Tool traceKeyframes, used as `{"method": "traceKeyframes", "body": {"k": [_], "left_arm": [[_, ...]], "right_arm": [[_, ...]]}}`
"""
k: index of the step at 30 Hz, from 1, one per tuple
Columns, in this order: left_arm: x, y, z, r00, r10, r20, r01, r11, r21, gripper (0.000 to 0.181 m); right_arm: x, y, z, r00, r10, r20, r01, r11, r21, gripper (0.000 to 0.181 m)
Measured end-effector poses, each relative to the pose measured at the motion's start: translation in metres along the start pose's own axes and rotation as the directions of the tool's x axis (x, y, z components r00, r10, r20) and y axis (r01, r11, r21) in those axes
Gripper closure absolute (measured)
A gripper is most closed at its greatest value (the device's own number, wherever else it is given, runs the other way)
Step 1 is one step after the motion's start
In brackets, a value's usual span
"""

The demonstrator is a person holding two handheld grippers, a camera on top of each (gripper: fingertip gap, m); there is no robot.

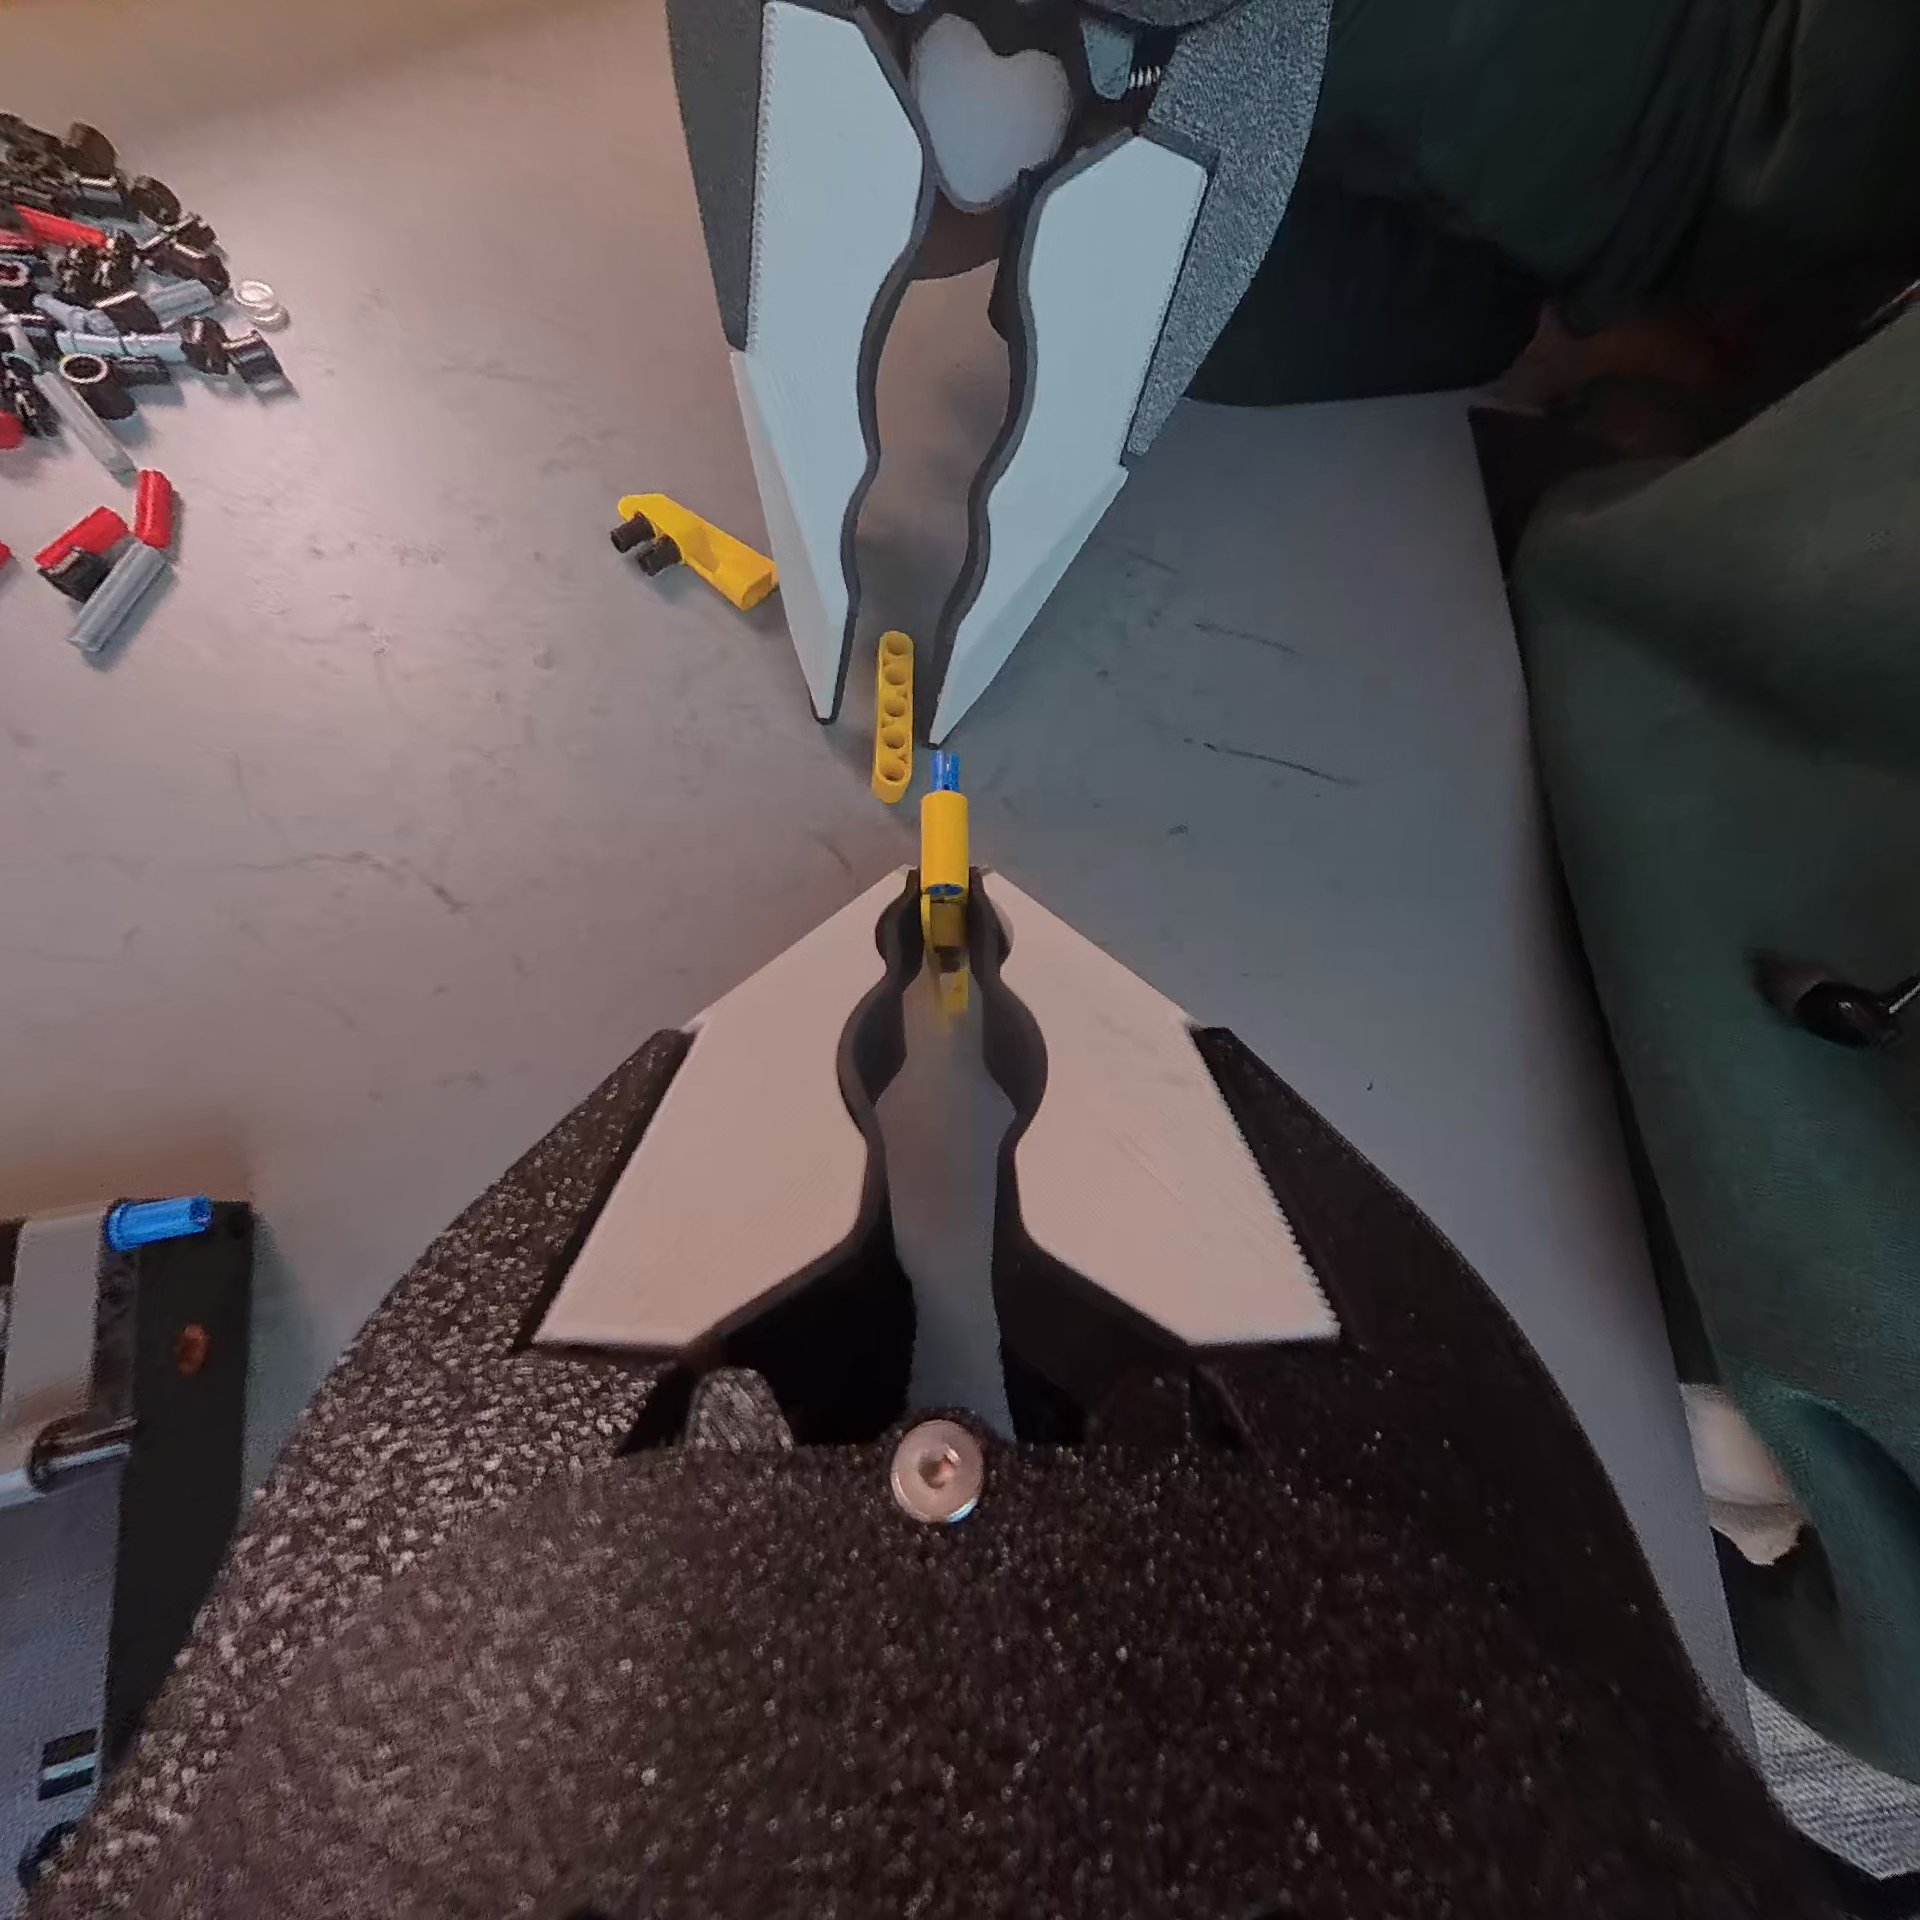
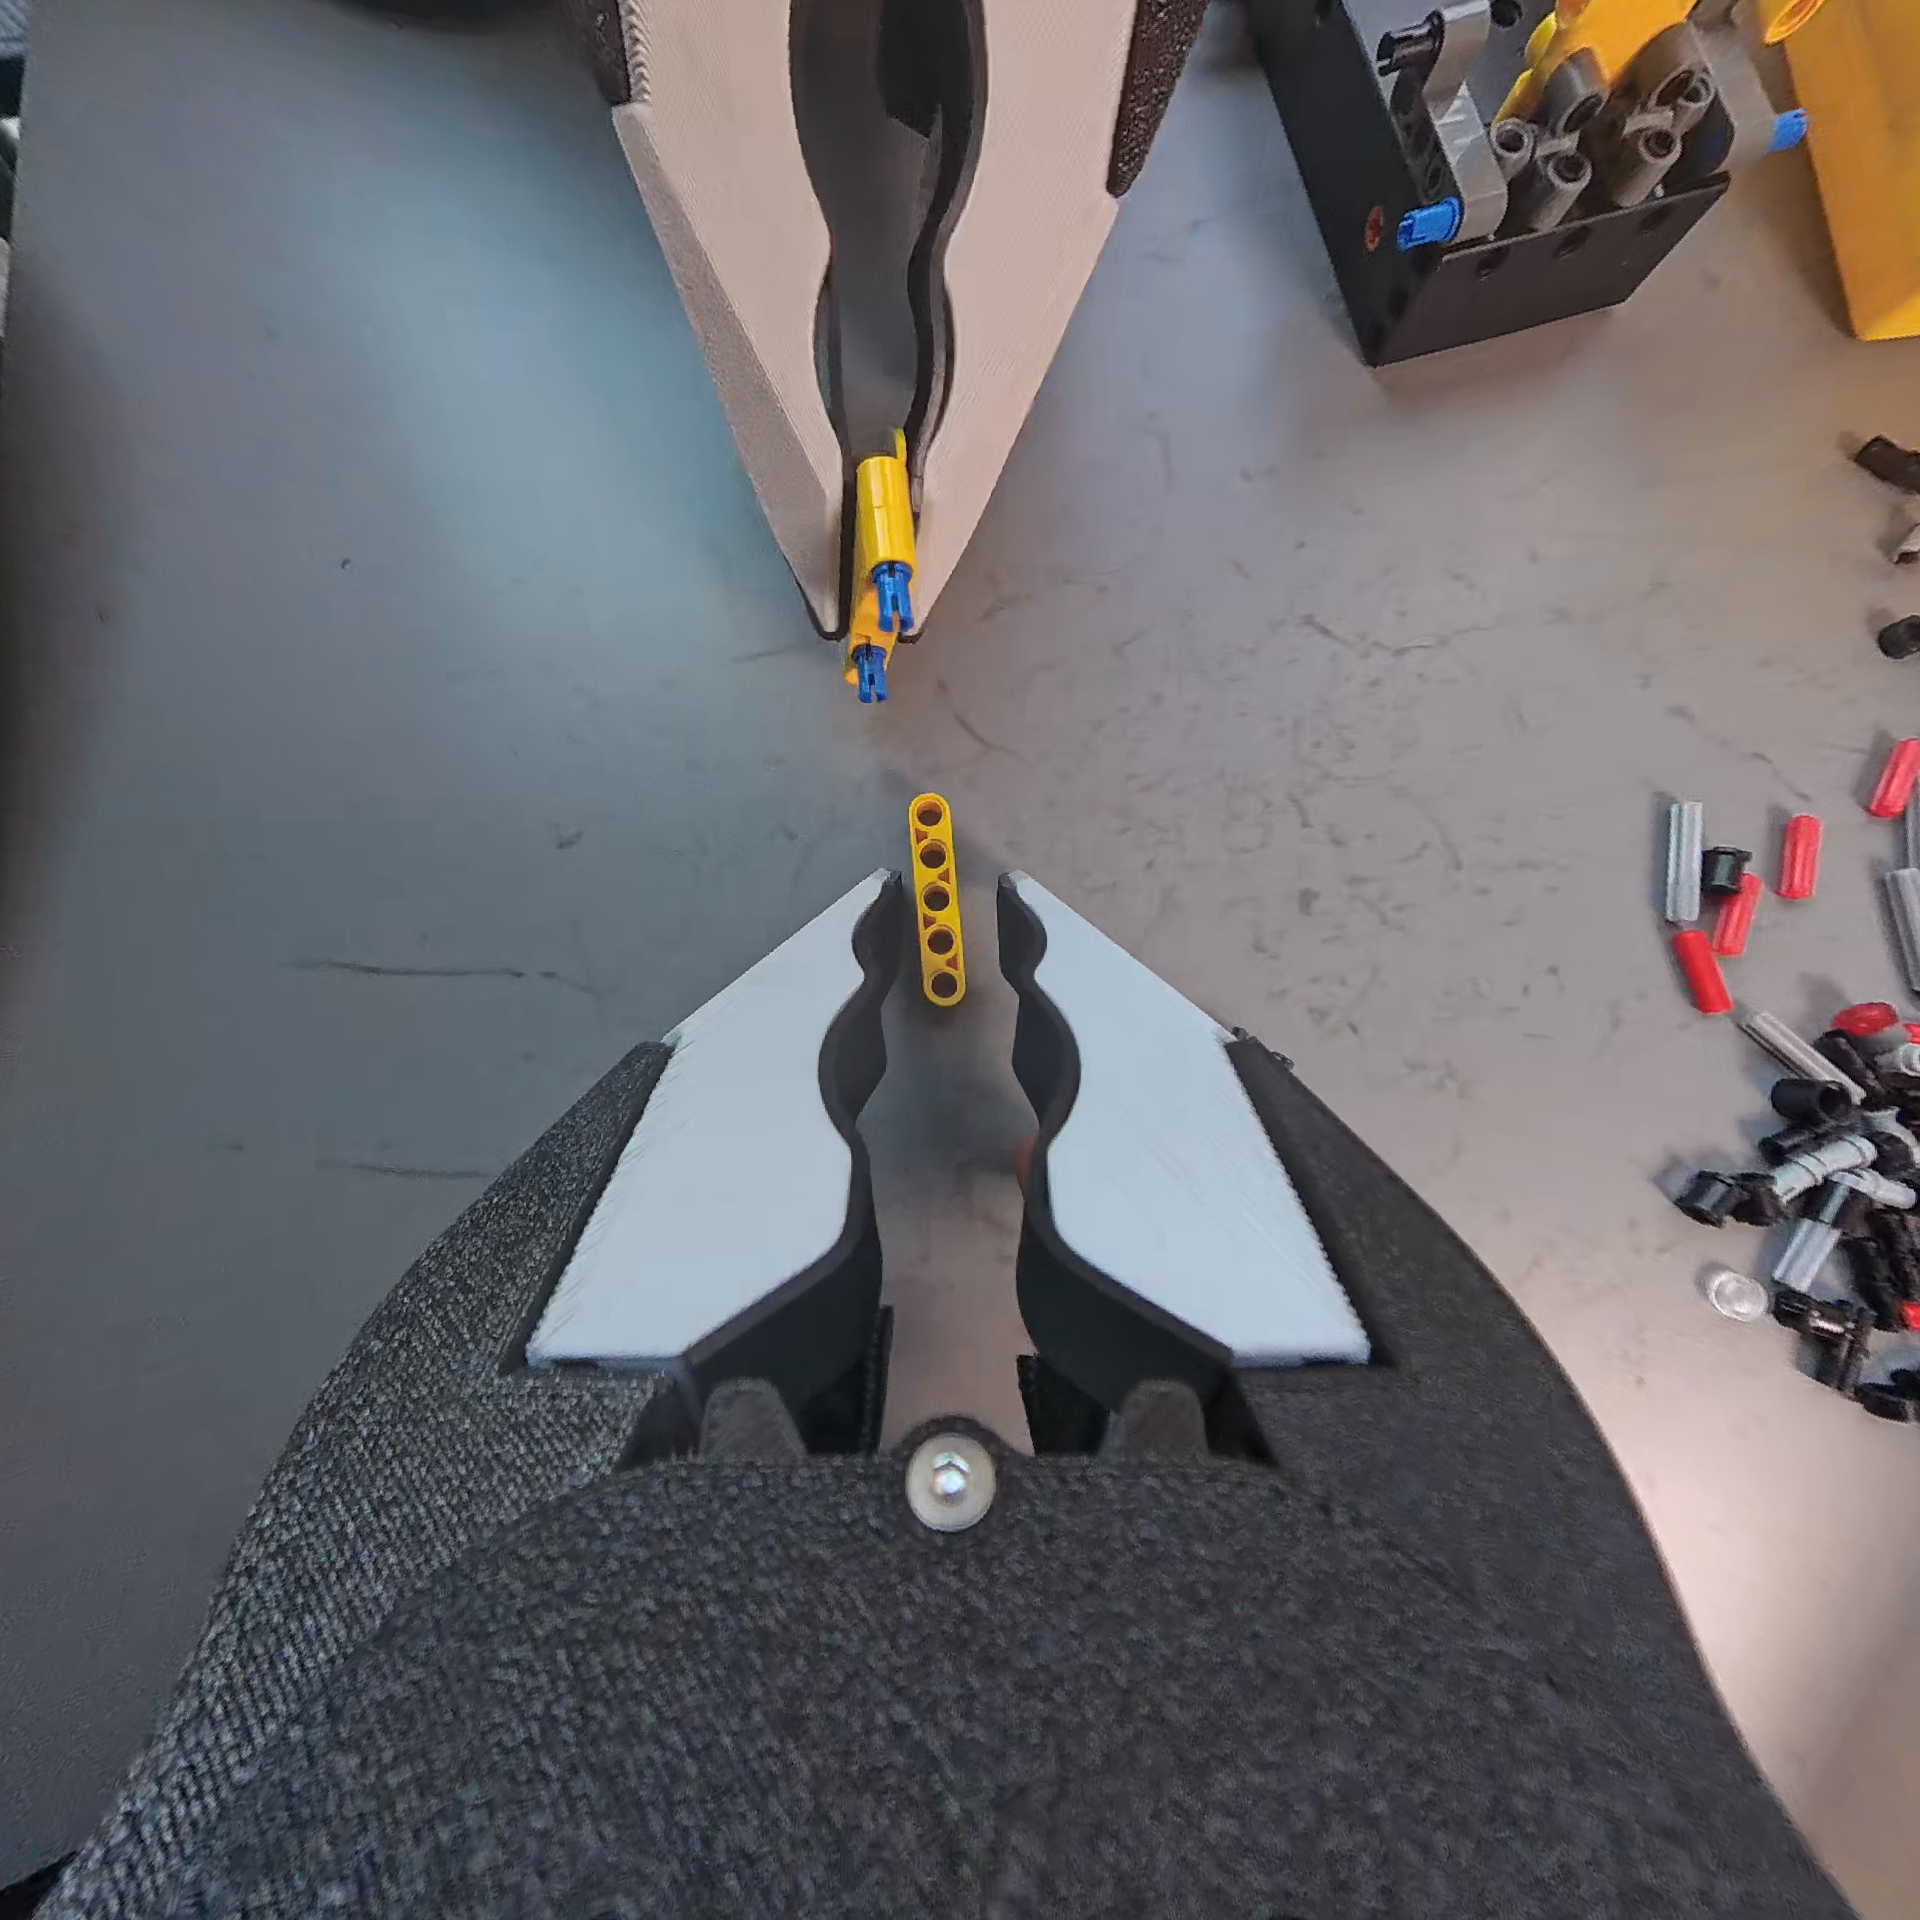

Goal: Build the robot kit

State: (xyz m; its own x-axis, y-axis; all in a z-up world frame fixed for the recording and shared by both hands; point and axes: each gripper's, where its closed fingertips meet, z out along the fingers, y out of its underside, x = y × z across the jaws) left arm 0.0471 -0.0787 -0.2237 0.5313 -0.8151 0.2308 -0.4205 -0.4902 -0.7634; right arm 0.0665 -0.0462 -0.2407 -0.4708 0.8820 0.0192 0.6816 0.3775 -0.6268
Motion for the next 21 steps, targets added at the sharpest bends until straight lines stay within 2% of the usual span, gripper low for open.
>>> {"method": "traceKeyframes", "body": {"k": [6, 10, 12, 14, 16, 19, 21], "left_arm": [[-0.011, 0.004, 0.0, 0.998, -0.052, 0.026, 0.052, 0.999, -0.005, 0.175], [-0.012, 0.004, 0.001, 0.998, -0.063, 0.031, 0.063, 0.998, -0.006, 0.175], [-0.014, 0.002, 0.0, 0.997, -0.067, 0.041, 0.067, 0.998, 0.006, 0.175], [-0.013, -0.006, -0.005, 0.996, -0.08, 0.03, 0.078, 0.995, 0.064, 0.175], [-0.008, -0.021, -0.012, 0.994, -0.103, -0.016, 0.105, 0.982, 0.157, 0.175], [-0.002, -0.047, -0.025, 0.989, -0.124, -0.08, 0.143, 0.94, 0.309, 0.175], [0.0, -0.062, -0.032, 0.98, -0.149, -0.129, 0.189, 0.898, 0.398, 0.175]], "right_arm": [[0.002, -0.001, 0.002, 0.998, 0.047, 0.045, -0.043, 0.995, -0.087, 0.17], [0.004, -0.001, 0.003, 0.999, 0.042, 0.027, -0.037, 0.985, -0.168, 0.175], [0.004, -0.001, 0.003, 0.999, 0.031, 0.005, -0.03, 0.986, -0.162, 0.175], [0.005, -0.006, 0.003, 0.995, 0.096, -0.006, -0.096, 0.994, -0.054, 0.175], [0.009, -0.028, -0.012, 0.97, 0.236, 0.053, -0.242, 0.952, 0.187, 0.175], [0.019, -0.064, -0.062, 0.922, 0.325, 0.211, -0.388, 0.762, 0.518, 0.175], [0.024, -0.078, -0.085, 0.87, 0.349, 0.347, -0.492, 0.594, 0.636, 0.175]]}}
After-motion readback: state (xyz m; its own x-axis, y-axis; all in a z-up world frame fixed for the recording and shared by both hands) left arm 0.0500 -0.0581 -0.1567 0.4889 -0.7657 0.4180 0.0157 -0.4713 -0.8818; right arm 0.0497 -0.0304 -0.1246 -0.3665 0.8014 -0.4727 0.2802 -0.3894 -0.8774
